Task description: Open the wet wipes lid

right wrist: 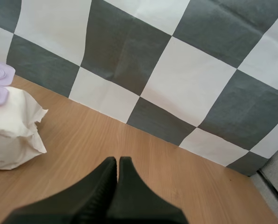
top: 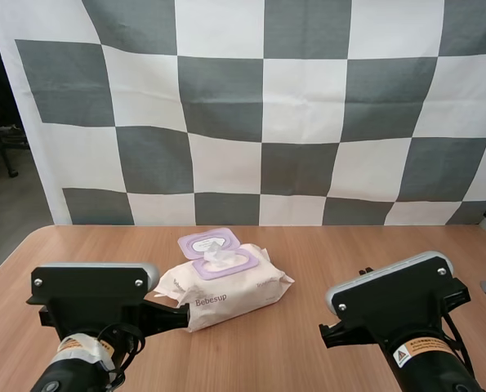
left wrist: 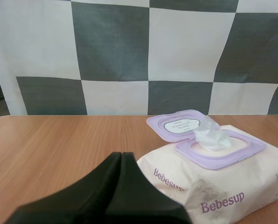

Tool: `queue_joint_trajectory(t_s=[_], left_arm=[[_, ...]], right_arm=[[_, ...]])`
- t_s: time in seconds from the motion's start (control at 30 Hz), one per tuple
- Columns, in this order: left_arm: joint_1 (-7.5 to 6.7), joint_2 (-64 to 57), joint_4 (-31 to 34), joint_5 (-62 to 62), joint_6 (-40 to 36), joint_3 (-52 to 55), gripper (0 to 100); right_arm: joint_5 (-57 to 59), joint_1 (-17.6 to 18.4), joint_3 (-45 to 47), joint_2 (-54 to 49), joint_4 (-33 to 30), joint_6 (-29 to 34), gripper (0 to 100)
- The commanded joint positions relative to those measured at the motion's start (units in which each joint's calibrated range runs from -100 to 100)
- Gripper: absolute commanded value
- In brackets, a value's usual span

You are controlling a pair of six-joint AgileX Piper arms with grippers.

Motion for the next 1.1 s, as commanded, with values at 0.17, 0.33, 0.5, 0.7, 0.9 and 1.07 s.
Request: queue_joint_trajectory(t_s=[0.17, 0.33, 0.5, 0.7, 0.9, 1.07], left_arm=[[0.01, 0.00, 0.08, -0.41, -0.09, 0.00, 0], [0.01, 0.00, 0.08, -0.41, -0.09, 0.00, 0], [0.01, 0.00, 0.08, -0.41, -0.09, 0.00, 0], [0.01, 0.00, 0.08, -0.41, -0.09, 0.00, 0], [0.01, 0.00, 0.08, -0.41, -0.09, 0.00, 0], [0.01, 0.00, 0.08, -0.41, -0.09, 0.00, 0]], right_arm=[[0.79, 0.00, 0.00, 0.00, 2.50, 2.28, 6], [1.72, 0.00, 0.00, 0.00, 2.79, 7.59, 6], [1.87, 0.00, 0.00, 0.00, 2.79, 12.87, 6], [1.68, 0.00, 0.00, 0.00, 2.79, 16.12, 6], [1.68, 0.00, 0.00, 0.00, 2.79, 16.12, 6], [1.68, 0.00, 0.00, 0.00, 2.79, 16.12, 6]])
